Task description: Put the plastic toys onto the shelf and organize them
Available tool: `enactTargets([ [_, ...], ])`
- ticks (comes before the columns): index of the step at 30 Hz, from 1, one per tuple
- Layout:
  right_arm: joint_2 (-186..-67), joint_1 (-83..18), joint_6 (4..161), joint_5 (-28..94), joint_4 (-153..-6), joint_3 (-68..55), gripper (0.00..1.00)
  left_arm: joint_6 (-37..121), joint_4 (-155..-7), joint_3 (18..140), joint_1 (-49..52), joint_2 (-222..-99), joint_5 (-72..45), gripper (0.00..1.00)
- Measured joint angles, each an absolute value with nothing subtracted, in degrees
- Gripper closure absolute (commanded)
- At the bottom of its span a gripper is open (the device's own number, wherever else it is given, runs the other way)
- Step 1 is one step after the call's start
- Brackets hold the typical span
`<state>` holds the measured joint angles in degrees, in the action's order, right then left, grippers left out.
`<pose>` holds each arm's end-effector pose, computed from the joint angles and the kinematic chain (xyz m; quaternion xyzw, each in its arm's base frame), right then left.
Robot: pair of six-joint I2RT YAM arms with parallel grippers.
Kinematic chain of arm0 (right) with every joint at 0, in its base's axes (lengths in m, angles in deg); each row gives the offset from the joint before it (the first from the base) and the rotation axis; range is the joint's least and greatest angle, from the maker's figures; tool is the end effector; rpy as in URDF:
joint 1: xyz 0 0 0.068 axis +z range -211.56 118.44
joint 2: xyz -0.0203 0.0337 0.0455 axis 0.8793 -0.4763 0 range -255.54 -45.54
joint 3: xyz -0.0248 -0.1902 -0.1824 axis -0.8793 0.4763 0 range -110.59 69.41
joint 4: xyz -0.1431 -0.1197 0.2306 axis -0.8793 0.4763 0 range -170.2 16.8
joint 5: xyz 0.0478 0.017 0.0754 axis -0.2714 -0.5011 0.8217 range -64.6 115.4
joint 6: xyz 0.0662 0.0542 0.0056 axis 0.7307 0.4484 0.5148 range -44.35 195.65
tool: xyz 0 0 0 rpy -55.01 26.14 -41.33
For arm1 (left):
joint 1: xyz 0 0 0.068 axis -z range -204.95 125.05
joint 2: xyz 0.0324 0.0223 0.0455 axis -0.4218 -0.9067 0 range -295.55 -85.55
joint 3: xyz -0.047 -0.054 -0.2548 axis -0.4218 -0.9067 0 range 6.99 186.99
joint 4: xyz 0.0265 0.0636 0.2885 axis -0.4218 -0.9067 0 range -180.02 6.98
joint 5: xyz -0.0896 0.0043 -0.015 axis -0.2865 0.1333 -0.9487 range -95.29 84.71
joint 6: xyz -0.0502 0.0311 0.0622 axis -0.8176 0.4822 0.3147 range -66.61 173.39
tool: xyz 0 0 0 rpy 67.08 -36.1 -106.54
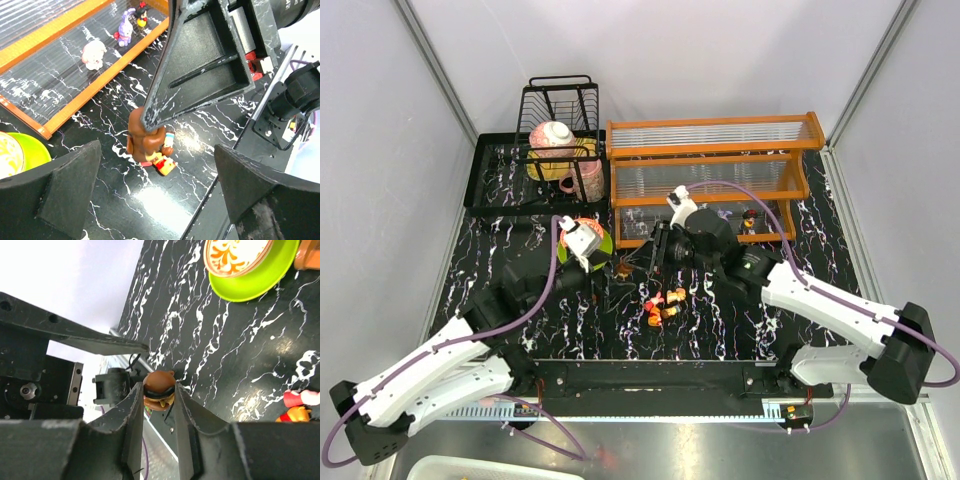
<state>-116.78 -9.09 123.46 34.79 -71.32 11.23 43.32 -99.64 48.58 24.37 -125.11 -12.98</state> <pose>0.2120 0.2962 0.2946 -0.0793 0.8235 0.4716 0.3053 0.1534 -0.1939 0.3087 0.3037 0.7298 -0.3483 0.5038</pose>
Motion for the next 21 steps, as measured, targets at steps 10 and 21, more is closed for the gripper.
enactTargets([
  [10,-112.3,-9.11,120.68,24.84,-71.56,13.51,1.0,39.78,-101.23,48.58,24.37,-116.41,-6.88,0.01],
  [21,-113.96,-9.07,111.81,12.98,-76.89,19.82,1.0,36.39,-104.62,48.58,24.37,-111.88,4.79,0.01],
])
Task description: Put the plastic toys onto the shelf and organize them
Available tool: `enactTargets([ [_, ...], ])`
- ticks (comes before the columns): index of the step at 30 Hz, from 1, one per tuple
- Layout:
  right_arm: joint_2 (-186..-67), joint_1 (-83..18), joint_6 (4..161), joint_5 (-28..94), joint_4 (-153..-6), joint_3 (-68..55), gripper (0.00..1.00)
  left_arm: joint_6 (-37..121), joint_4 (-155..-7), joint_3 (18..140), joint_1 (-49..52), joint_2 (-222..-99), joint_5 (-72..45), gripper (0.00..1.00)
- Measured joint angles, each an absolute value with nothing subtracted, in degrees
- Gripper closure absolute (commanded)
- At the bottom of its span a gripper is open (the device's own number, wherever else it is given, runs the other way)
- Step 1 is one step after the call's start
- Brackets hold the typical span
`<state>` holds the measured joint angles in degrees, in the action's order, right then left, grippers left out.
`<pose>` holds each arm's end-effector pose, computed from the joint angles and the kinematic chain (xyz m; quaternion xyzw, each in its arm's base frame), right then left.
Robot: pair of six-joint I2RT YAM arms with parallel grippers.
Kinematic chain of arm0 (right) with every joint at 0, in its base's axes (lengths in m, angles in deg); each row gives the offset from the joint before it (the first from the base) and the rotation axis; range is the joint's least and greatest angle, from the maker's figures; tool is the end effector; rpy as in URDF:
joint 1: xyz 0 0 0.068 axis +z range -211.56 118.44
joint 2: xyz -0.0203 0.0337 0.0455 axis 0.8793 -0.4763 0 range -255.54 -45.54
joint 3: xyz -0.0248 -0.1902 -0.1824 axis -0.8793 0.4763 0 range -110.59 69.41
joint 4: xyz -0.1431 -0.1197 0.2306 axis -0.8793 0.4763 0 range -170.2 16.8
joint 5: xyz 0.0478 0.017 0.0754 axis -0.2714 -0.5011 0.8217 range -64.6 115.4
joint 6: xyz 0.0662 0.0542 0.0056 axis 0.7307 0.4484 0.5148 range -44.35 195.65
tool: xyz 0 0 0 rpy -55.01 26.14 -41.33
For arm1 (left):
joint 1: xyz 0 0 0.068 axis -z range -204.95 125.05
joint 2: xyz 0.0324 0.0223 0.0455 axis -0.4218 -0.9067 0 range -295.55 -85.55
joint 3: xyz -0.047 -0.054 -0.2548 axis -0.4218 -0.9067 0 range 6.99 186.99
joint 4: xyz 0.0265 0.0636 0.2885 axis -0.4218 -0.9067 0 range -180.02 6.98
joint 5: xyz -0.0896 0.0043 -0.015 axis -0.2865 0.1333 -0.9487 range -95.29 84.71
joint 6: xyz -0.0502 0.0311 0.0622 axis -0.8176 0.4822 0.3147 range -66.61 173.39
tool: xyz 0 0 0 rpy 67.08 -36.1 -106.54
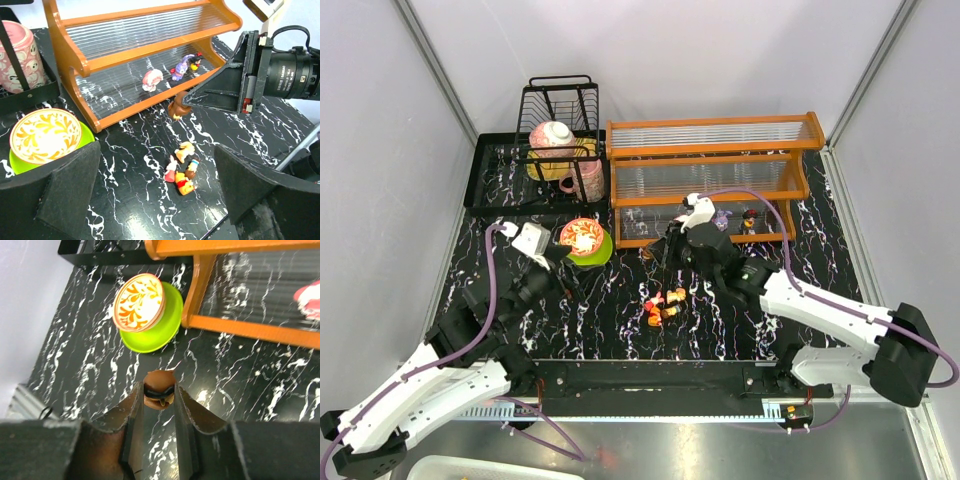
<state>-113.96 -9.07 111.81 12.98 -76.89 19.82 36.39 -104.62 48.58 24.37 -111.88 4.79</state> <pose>0.2256 0.2672 0.2611 -0.0573 0.8251 0.3235 0.4596 0.1372 -0.1392 0.3426 0.1503 0.7293 -0.3085 0.5920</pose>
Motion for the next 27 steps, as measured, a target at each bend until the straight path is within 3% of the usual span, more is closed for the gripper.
enactTargets([
  [18,-130.88,-8.83,98.65,6.51,-99.66,25.73,1.0,34.71,-107.49,48.58,23.93,-112.03,9.6,0.01],
  [27,-137.41,-10.29,95.83,6.92,-104.93,23.96,1.0,32.79,-107.38,48.34,16.04,-113.98,2.22,0.01],
])
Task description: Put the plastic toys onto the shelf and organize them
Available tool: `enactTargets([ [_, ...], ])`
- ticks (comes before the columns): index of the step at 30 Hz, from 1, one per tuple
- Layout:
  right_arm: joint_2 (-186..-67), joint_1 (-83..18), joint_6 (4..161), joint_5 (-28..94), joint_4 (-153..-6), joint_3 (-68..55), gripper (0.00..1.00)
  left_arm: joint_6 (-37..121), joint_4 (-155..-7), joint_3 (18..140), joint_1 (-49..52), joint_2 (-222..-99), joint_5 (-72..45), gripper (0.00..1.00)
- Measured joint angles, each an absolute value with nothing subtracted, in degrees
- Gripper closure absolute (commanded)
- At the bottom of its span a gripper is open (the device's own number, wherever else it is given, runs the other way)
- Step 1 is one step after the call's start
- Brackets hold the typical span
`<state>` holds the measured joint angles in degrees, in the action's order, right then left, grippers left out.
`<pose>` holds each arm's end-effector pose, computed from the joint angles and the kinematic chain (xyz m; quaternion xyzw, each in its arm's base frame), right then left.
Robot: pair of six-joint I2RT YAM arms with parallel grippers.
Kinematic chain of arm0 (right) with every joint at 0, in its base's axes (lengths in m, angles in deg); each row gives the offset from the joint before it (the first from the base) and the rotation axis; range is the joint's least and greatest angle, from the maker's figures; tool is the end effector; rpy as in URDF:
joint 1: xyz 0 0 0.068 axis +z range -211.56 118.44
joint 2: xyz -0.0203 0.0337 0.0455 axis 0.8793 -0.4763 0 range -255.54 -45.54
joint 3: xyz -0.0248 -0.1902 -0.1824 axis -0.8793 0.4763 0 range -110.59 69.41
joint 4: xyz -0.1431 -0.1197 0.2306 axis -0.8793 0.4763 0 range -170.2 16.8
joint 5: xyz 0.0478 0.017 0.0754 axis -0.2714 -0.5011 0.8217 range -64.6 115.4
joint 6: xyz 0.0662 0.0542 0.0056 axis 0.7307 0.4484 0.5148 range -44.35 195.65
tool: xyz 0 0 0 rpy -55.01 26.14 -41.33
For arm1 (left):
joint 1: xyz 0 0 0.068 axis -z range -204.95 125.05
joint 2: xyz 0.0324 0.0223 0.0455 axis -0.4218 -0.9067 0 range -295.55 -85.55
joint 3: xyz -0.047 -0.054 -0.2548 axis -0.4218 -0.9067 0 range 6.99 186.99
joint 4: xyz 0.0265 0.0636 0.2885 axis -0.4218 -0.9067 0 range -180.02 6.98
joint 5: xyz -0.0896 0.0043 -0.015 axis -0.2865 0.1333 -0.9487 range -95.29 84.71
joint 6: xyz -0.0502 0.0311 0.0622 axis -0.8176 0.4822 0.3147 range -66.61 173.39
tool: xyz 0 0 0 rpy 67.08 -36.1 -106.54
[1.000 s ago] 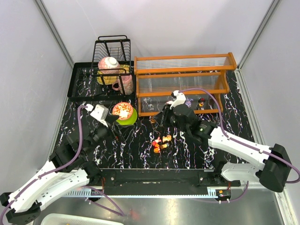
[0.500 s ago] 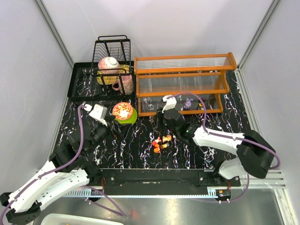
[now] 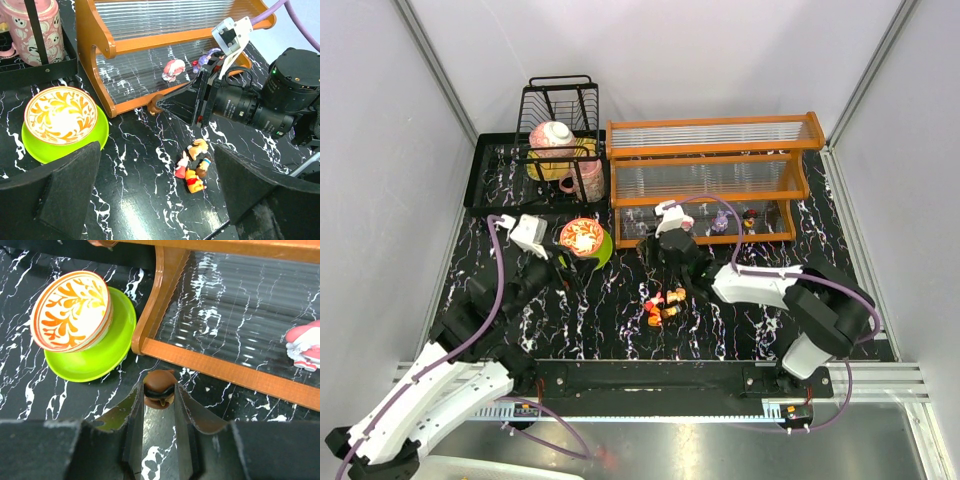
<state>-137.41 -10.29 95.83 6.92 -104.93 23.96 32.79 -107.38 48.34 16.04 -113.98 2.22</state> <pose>0.2700 0.2983 0.1519 -0.1320 0.8111 0.2157 0.5274 0.1597 -0.1256 0.3272 0.0958 0.7676 -0.2798 0.5686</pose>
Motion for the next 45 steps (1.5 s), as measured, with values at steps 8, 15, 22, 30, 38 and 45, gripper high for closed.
enactTargets([
  [8,-141.24,-12.81,93.62,6.53,-109.15,23.54,1.0,33.44,-107.44,48.21,12.13,-114.26,-2.7,0.01],
  [15,-143.49,-15.6,92.12,6.59,-111.84,23.02,1.0,33.66,-107.42,48.21,11.36,-114.31,-5.0,0.01],
  [22,-146.11,-17.4,90.52,7.42,-113.46,21.97,1.0,33.4,-107.33,48.21,7.74,-116.47,-10.55,0.01],
  [30,-149.43,-18.03,89.25,8.69,-115.14,19.5,1.0,33.46,-107.42,48.21,6.07,-116.43,-13.04,0.02],
  [38,-151.79,-18.58,88.75,9.26,-115.6,18.1,1.0,33.7,-107.4,48.21,5.73,-116.43,-14.02,0.02],
  [45,-153.06,-18.6,88.66,9.92,-115.64,17.42,1.0,33.88,-107.42,48.21,5.66,-116.43,-14.16,0.02],
])
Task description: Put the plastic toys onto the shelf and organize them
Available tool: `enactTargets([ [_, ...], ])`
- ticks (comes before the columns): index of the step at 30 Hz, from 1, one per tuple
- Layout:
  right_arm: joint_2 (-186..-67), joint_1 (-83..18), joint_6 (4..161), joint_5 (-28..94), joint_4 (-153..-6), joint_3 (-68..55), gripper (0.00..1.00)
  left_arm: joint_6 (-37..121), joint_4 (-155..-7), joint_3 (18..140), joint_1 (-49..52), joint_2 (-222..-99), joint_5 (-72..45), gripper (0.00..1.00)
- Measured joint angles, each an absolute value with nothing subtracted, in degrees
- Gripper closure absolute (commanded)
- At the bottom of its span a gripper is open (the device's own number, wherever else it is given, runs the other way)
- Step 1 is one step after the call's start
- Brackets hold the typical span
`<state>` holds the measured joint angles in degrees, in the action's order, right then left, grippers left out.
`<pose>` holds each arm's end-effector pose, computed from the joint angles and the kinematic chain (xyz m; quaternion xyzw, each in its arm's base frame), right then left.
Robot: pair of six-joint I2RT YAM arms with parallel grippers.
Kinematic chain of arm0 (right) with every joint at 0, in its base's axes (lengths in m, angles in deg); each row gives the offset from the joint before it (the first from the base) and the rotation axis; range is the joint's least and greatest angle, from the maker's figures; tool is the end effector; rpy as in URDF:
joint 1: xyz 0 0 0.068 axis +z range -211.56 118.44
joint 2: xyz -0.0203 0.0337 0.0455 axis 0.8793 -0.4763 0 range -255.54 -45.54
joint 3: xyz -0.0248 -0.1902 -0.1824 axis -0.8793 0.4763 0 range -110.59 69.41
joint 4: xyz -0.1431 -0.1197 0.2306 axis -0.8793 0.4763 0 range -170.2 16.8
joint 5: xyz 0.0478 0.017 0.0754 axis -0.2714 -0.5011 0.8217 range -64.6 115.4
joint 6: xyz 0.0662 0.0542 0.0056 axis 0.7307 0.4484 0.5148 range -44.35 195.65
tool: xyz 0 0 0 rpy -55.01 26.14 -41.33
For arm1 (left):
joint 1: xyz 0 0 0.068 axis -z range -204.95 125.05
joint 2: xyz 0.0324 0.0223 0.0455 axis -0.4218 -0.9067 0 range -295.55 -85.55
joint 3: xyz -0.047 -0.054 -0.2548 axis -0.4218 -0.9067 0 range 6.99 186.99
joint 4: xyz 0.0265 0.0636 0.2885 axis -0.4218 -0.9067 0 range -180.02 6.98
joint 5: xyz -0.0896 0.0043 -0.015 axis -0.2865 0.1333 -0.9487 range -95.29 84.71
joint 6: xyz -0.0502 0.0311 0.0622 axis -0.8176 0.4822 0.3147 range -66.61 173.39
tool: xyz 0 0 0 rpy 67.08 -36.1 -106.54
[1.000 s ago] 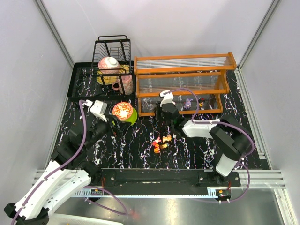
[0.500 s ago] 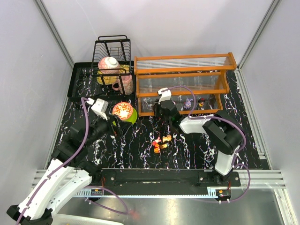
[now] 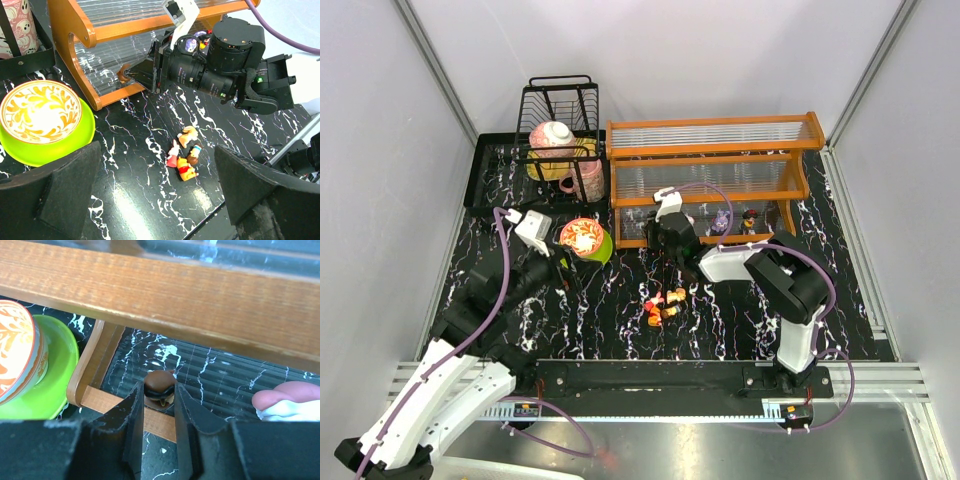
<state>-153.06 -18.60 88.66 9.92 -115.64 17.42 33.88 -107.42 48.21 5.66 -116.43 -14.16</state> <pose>0.3386 0.2878 0.1080 -0.1353 0.8046 0.1689 0.5531 0.1764 -0.1178 0.3182 0.1233 0.7777 -0.3150 0.5298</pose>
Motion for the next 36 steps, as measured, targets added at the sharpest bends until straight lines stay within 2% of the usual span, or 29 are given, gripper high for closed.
enactTargets([
  [22,-154.22,-18.6,88.71,8.69,-115.58,16.35,0.98,33.88,-107.4,48.21,5.46,-116.43,-14.13,0.02],
  [29,-154.35,-18.6,88.73,8.36,-115.6,16.26,0.92,33.88,-107.42,48.21,5.46,-116.43,-14.13,0.02],
  [36,-154.37,-18.6,88.77,8.34,-115.6,16.26,0.82,33.88,-107.42,48.21,5.46,-116.17,-14.11,0.01],
])
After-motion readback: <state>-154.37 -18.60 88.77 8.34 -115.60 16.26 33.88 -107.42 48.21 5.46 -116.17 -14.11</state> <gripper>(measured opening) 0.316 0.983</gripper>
